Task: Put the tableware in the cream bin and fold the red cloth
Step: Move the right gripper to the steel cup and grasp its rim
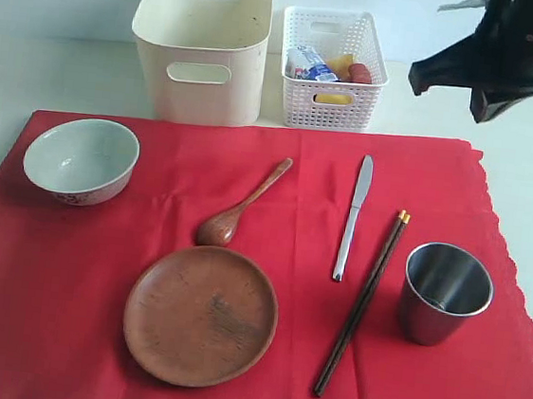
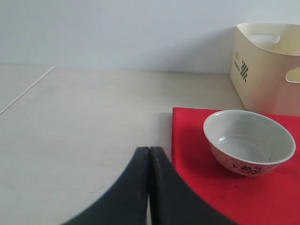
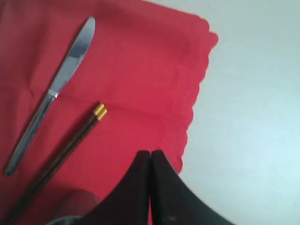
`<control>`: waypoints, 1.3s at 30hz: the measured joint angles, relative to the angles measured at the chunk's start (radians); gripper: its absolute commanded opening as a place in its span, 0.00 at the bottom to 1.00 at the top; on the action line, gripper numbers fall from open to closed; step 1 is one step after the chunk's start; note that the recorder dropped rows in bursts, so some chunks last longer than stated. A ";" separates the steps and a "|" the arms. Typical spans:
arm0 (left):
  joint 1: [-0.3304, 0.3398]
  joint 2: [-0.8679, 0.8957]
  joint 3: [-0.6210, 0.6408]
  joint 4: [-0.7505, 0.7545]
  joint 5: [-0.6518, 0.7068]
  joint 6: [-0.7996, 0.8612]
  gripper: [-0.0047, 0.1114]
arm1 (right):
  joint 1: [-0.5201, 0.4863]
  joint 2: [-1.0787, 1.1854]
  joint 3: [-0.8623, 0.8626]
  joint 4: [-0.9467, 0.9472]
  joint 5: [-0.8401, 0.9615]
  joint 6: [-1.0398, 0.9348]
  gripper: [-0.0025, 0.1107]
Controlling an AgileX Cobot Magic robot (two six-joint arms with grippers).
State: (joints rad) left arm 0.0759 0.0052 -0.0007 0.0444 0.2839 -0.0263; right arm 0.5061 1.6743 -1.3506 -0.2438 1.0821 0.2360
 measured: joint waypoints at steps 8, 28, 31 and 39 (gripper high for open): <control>0.000 0.000 0.000 0.000 0.000 0.000 0.05 | 0.037 -0.139 0.180 0.026 -0.022 0.036 0.06; 0.000 0.000 0.000 0.000 0.000 0.000 0.05 | 0.039 -0.245 0.516 0.223 -0.274 -0.121 0.54; 0.000 0.000 0.000 0.000 0.000 0.000 0.05 | 0.039 -0.210 0.516 0.187 -0.279 -0.121 0.54; 0.000 0.000 0.000 0.000 0.000 0.000 0.05 | 0.039 -0.116 0.519 0.161 -0.281 -0.121 0.52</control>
State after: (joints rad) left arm 0.0759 0.0052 -0.0007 0.0444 0.2839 -0.0263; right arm 0.5453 1.5580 -0.8320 -0.0830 0.8013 0.1149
